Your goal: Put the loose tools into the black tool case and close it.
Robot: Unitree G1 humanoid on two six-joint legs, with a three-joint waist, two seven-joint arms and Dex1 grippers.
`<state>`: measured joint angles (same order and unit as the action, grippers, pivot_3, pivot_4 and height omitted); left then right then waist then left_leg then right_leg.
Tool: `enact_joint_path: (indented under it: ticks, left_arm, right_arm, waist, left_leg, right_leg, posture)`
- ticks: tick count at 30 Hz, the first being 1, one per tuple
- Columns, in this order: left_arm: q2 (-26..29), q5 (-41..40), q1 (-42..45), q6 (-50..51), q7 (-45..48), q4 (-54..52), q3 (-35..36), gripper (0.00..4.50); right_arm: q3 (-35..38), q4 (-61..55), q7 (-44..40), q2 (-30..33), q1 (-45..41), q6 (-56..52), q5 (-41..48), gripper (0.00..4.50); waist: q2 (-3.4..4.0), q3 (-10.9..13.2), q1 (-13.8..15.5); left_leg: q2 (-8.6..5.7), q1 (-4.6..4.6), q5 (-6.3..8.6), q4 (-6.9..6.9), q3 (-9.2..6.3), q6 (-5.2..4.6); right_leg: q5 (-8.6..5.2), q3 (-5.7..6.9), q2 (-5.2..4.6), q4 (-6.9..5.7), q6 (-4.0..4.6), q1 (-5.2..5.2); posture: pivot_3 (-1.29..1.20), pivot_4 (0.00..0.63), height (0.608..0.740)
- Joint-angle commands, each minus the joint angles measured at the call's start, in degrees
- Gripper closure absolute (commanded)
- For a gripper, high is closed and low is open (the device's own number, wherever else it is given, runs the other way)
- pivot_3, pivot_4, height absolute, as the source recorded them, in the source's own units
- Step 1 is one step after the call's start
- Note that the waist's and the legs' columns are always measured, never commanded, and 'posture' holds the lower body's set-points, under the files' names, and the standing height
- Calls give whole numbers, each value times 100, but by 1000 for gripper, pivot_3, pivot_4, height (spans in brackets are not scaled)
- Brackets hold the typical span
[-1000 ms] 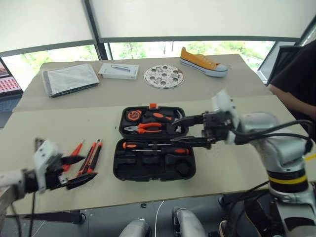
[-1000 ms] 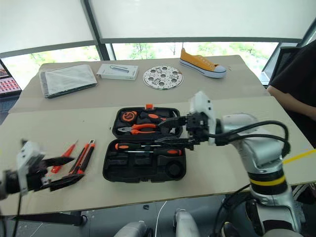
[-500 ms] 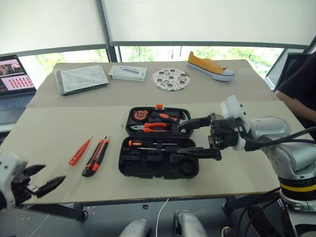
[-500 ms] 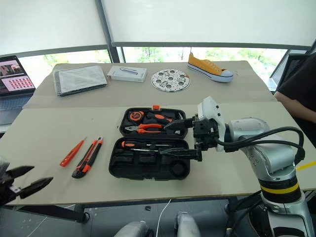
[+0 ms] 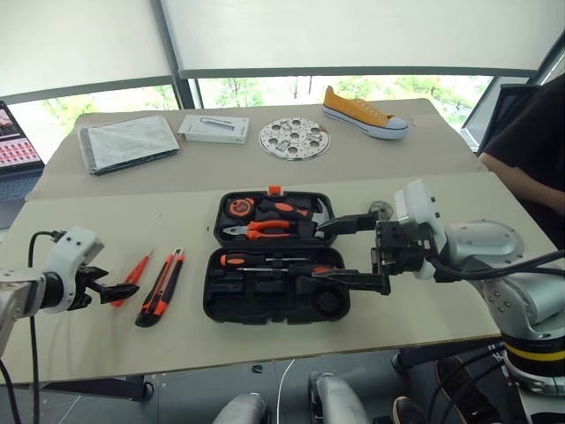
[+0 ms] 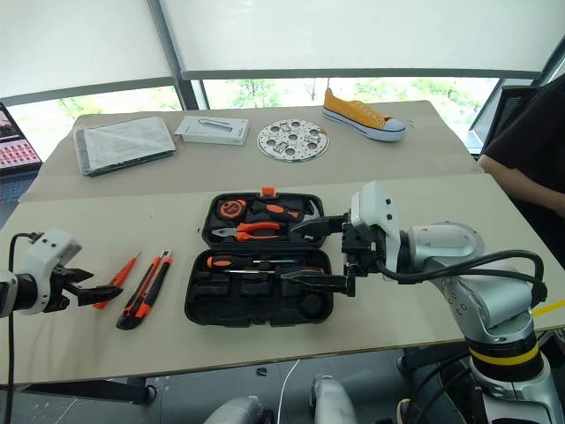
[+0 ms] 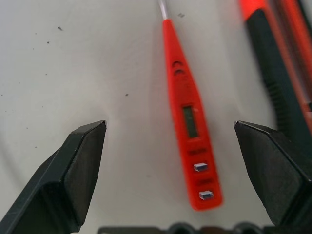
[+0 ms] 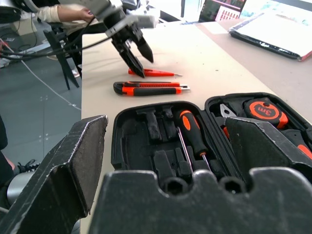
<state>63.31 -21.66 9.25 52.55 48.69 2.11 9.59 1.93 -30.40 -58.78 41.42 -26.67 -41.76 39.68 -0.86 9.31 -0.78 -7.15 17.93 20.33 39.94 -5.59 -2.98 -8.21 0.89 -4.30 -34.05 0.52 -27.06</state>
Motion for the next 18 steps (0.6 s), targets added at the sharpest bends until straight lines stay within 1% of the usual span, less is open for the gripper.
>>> enact_joint_path:
  ticks: [1,3,5,6,7,9,11,14,15,18]
  left_arm:
    - [-61,151,302,-146,156,300,-283,0]
    - [-63,387,383,-292,133,505,-529,0]
    - [-101,469,437,-364,175,642,-648,537]
    - [-116,486,450,-400,196,679,-675,635]
    - [-136,506,470,-435,205,730,-700,1101]
    - [-175,589,492,-539,198,850,-749,1887]
    - [-205,636,504,-611,187,917,-756,2545]
    - [-246,600,562,-676,155,971,-617,3756]
    - [-242,570,613,-666,155,981,-548,4037]
    - [-24,490,1006,-957,393,775,-379,4095]
  right_arm:
    - [216,-246,141,99,17,-34,235,56]
    - [227,-297,191,127,33,-57,293,56]
    - [220,-345,231,178,40,-61,349,0]
    - [214,-355,246,199,40,-58,369,0]
    - [208,-360,259,218,39,-52,385,0]
    - [198,-366,263,268,51,-33,380,0]
    - [188,-377,256,322,88,-6,358,0]
    - [207,-432,212,470,247,-57,396,0]
    - [220,-462,187,532,315,-72,410,0]
    - [318,-596,76,777,587,-146,534,0]
  waist:
    - [0,0,9]
    - [1,0,19]
    - [2,0,33]
    - [2,-1,38]
    - [2,-1,41]
    - [3,-1,48]
    - [13,-7,57]
    - [24,-13,64]
    - [23,-13,67]
    - [20,-11,77]
  left_leg:
    - [-1,1,-2,3,0,-3]
    - [-3,2,-6,5,0,-8]
    - [-3,0,-9,7,1,-3]
    - [-3,0,-9,7,1,-2]
    - [-2,-2,-10,7,1,0]
    - [0,-7,-12,7,2,3]
    - [2,-14,-14,6,2,7]
    - [10,-33,-16,-2,1,9]
    - [11,-34,-16,-3,1,8]
    - [10,-33,-17,-3,1,7]
  right_leg:
    - [0,2,-1,1,0,-2]
    - [0,1,-4,0,0,-2]
    - [0,-1,-7,0,0,1]
    - [0,-3,-8,-2,0,2]
    - [0,-7,-8,-3,1,4]
    - [1,-9,-9,-5,1,10]
    - [1,-10,-9,-9,2,14]
    - [1,-11,-7,-8,2,30]
    - [1,-11,-6,-8,2,32]
    - [1,-10,-6,-7,2,32]
  posture:
    - [0,150,737]
    - [0,150,737]
    - [0,150,737]
    - [0,150,737]
    - [0,150,737]
    - [0,150,737]
    - [0,150,737]
    - [0,150,737]
    - [0,150,737]
    - [0,150,737]
